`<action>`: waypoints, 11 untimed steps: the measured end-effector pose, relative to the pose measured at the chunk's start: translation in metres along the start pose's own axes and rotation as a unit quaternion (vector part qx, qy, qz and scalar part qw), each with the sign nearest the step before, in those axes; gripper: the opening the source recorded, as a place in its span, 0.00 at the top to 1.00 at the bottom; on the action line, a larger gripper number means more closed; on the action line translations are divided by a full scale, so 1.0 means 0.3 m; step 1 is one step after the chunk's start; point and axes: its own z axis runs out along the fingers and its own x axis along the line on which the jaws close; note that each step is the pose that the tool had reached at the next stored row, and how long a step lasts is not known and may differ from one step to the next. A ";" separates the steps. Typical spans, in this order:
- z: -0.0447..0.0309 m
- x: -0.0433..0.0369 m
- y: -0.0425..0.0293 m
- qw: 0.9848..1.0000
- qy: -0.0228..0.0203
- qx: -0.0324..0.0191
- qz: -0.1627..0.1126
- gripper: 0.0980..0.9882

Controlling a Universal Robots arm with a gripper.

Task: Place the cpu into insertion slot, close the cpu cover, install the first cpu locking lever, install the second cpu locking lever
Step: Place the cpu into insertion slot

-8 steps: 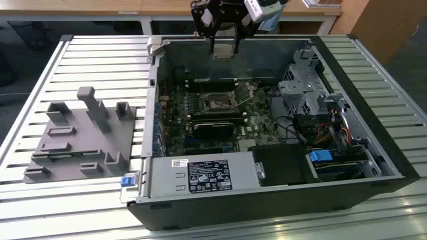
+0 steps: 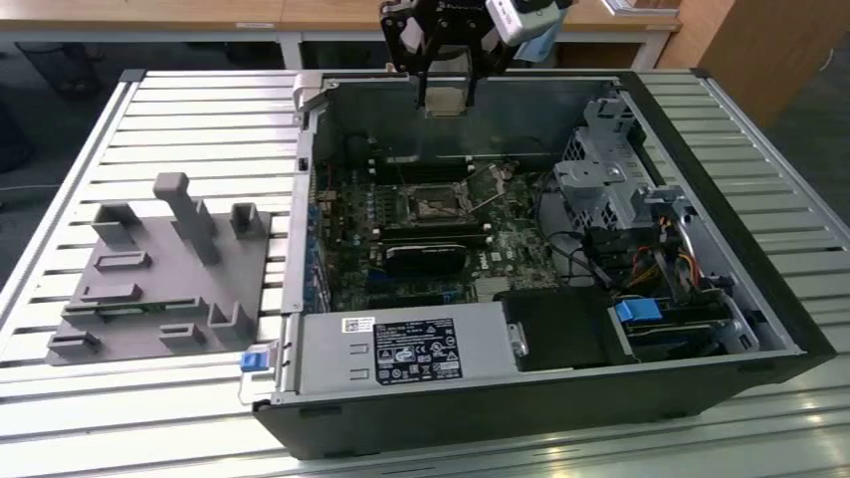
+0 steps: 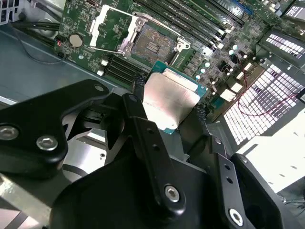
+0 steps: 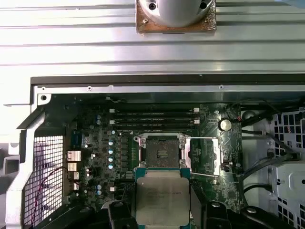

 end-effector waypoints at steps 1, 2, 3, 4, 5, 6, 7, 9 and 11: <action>0.000 0.000 0.000 1.000 0.000 0.000 0.001 0.50; 0.000 0.000 0.000 1.000 0.000 0.000 0.002 0.50; 0.000 0.000 0.000 1.000 0.000 0.000 0.004 0.50; 0.000 0.000 0.000 1.000 0.000 0.000 0.006 0.50; 0.000 0.000 0.000 1.000 -0.001 0.000 0.008 0.50; 0.000 0.000 0.000 1.000 -0.001 0.000 0.012 0.50; 0.001 0.000 0.000 1.000 -0.001 0.000 0.017 0.50; 0.001 0.000 0.000 1.000 -0.002 0.000 0.025 0.50; 0.002 0.000 0.000 0.999 -0.003 -0.001 0.034 0.50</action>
